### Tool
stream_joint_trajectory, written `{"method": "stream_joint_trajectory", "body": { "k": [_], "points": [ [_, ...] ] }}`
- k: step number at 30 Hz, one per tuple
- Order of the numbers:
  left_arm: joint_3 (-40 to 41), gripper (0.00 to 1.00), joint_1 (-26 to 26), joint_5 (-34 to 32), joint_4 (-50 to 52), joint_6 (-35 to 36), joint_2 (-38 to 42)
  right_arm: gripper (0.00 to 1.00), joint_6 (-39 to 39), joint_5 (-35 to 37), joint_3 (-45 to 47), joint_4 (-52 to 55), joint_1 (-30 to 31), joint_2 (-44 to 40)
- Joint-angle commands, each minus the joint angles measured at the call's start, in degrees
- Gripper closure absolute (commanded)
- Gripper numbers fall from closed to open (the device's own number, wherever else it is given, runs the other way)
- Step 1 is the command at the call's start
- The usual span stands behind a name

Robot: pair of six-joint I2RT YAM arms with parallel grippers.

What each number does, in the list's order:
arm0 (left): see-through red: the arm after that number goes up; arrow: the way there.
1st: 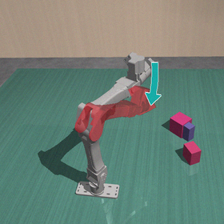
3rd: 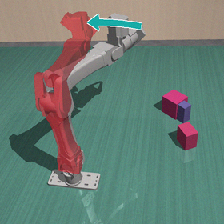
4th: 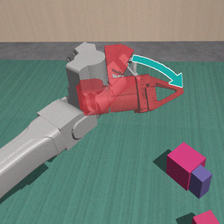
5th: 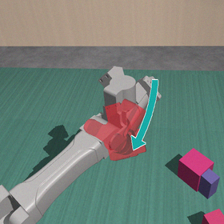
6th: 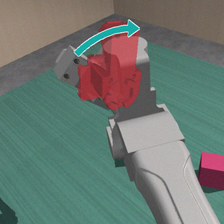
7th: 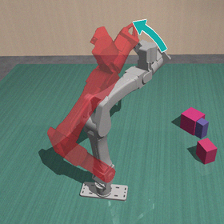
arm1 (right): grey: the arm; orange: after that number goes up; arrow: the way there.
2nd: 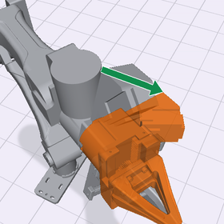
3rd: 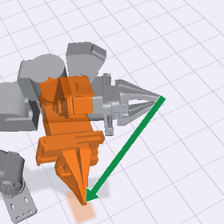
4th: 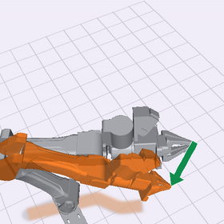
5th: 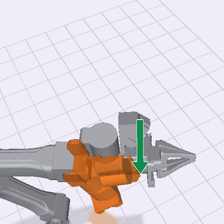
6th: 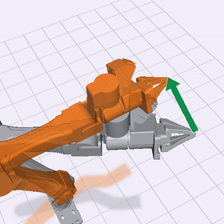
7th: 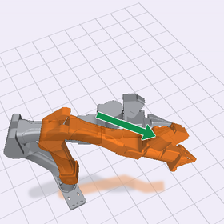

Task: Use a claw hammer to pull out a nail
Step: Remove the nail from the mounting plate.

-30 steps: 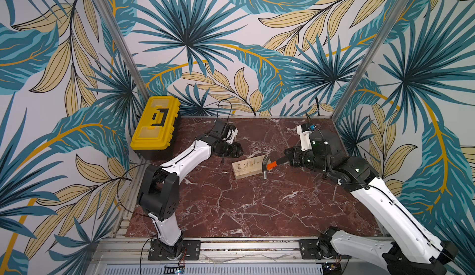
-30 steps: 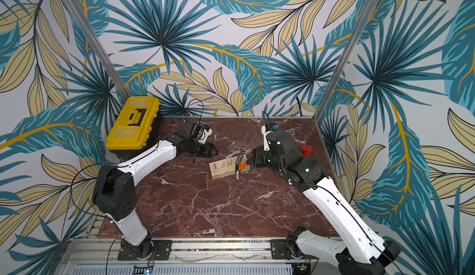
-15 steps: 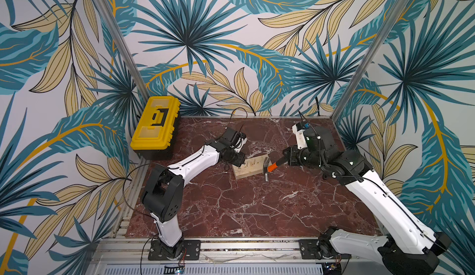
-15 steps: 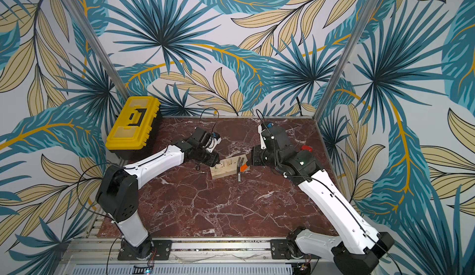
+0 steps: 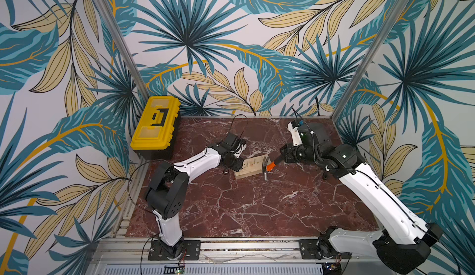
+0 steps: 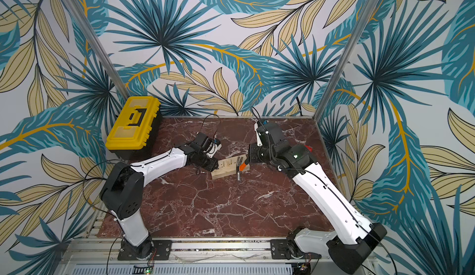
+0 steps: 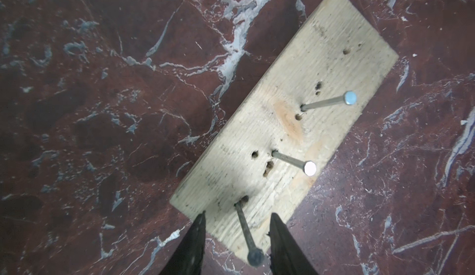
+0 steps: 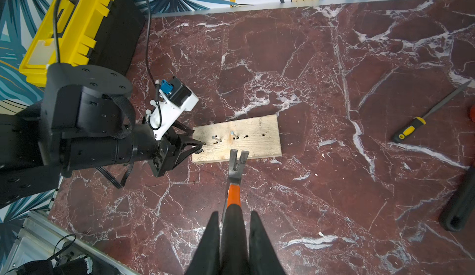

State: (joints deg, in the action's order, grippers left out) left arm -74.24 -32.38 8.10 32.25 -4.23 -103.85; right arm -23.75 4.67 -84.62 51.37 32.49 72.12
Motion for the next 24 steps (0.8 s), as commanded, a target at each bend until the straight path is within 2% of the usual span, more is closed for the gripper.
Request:
{"method": "stream_joint_trajectory", "body": {
  "k": [1,13,24],
  "points": [
    [0.53,0.58,-0.57,-0.62,-1.59,1.13,-0.95,1.00,0.52,-0.67,-3.14,-1.80,-0.21,0.68],
    [3.36,0.62,-2.45,-6.13,-3.08,2.55,-1.70,1.00,1.64,-1.79,-7.23,2.39,-0.18,5.09],
    [6.60,0.65,-2.78,-5.46,-4.56,2.30,-2.76,1.00,3.59,-4.18,-11.62,6.26,-0.24,10.48]
  ]
}}
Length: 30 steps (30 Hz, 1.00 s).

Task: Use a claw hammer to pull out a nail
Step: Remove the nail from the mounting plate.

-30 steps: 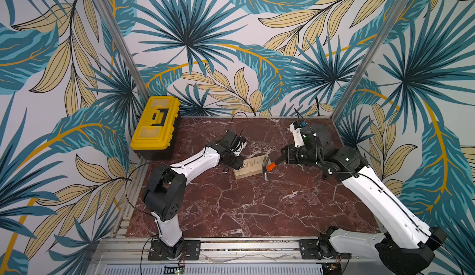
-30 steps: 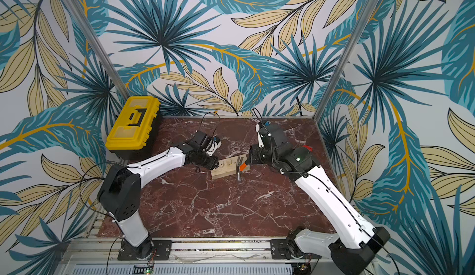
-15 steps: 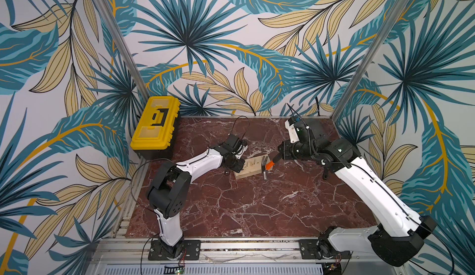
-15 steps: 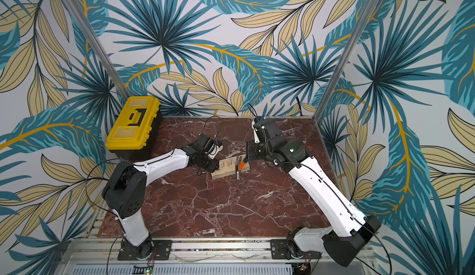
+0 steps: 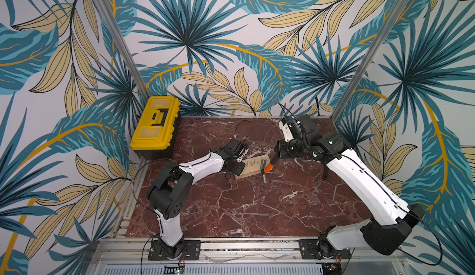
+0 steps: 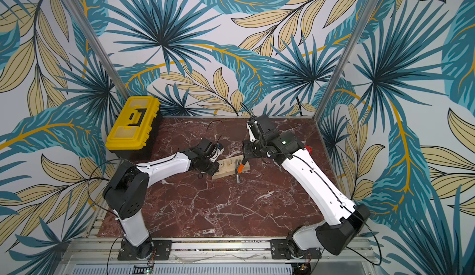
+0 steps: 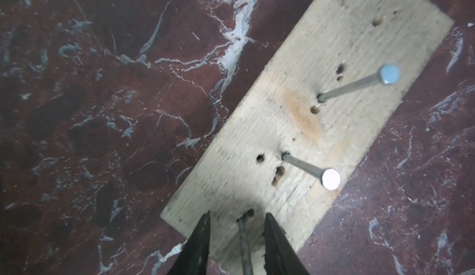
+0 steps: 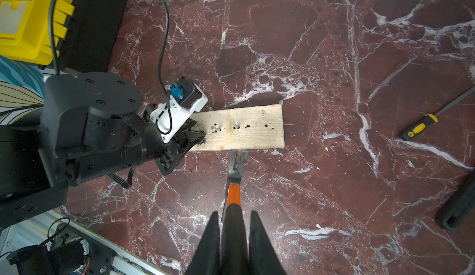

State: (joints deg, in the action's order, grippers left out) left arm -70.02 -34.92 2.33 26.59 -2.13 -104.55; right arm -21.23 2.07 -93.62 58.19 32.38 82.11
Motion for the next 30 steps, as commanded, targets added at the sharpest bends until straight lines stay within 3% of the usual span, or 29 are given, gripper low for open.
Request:
{"method": "stream_joint_trajectory", "body": {
  "k": [1,30],
  "points": [
    [2.54,0.65,-0.24,0.18,1.10,0.29,-1.97,1.00,1.36,-1.67,-3.22,-0.02,-0.16,1.10],
    [5.16,0.67,-0.33,1.47,1.79,0.79,-0.47,1.00,7.35,-4.26,-16.82,6.18,-1.70,18.33]
  ]
}}
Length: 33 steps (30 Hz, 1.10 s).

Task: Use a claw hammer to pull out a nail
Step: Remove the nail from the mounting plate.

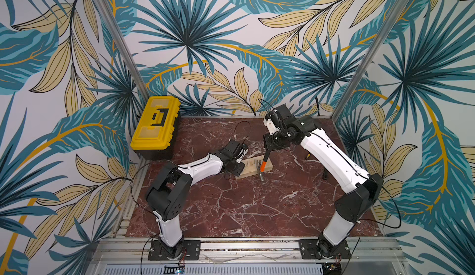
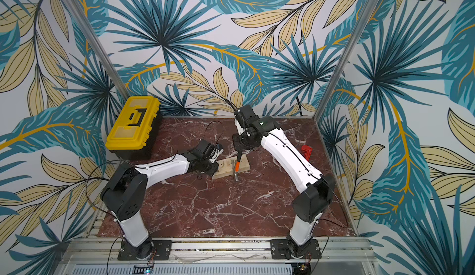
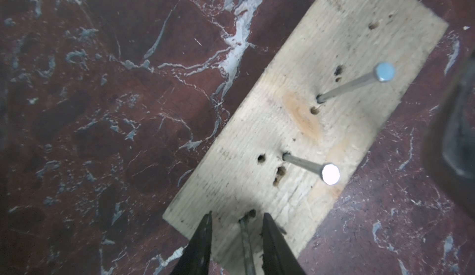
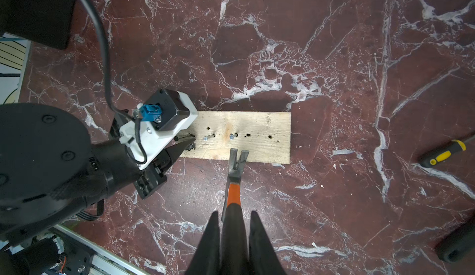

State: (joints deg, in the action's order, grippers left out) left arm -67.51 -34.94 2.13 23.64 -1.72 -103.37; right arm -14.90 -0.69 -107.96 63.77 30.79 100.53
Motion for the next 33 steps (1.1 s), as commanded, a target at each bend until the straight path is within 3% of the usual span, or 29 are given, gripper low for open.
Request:
{"method": "stream_joint_trajectory", "body": {
  "k": [1,33],
  "points": [
    [2.60,0.67,-0.31,1.65,4.74,0.33,-1.66,1.00,1.15,-1.67,-2.71,0.59,-0.08,0.26],
    [1.62,0.67,-0.31,1.86,5.35,0.65,-2.45,1.00,2.52,-0.81,-9.48,1.65,-0.04,7.40]
  ]
}}
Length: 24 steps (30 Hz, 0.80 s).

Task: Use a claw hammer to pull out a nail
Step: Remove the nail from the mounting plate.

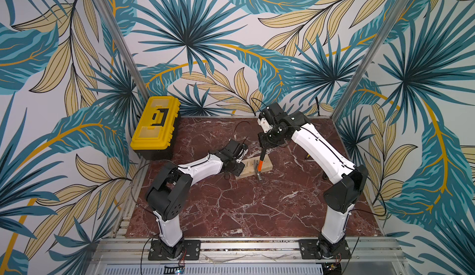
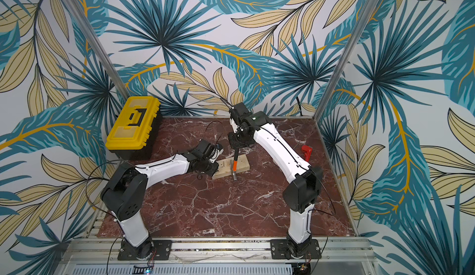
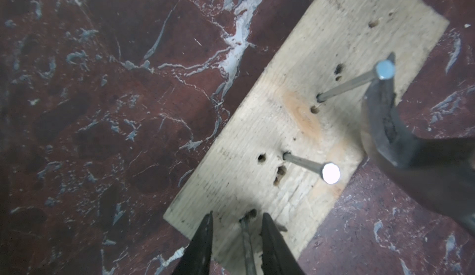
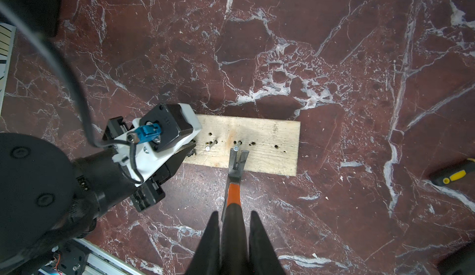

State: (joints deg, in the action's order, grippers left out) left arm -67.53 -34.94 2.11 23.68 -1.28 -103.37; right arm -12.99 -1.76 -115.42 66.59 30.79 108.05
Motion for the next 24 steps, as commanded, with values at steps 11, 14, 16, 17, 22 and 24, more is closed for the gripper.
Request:
{"method": "stream_joint_trajectory", "body": {
  "k": [11,14,16,17,22,24],
  "points": [
    [1.26,0.68,-0.31,1.74,5.67,0.43,-2.71,1.00,2.67,0.79,-2.18,-2.18,0.01,0.65],
    [1.17,0.68,-0.31,1.80,5.76,0.33,-2.80,1.00,3.37,0.31,-2.18,-2.58,0.04,0.89],
    [1.08,0.68,-0.31,1.75,5.85,0.31,-2.80,1.00,3.92,-0.03,-2.19,-2.51,0.11,1.09],
    [1.08,0.68,-0.31,1.76,5.79,0.45,-2.80,1.00,4.24,-0.17,-2.14,-2.34,0.10,1.11],
    [0.69,0.68,-0.31,1.45,5.98,0.57,-3.14,1.00,5.03,-0.62,-1.96,-2.54,0.23,1.04],
    [0.47,0.68,-0.31,1.58,6.09,0.48,-3.33,1.00,5.38,-0.87,-2.07,-2.60,0.23,1.02]
  ]
}}
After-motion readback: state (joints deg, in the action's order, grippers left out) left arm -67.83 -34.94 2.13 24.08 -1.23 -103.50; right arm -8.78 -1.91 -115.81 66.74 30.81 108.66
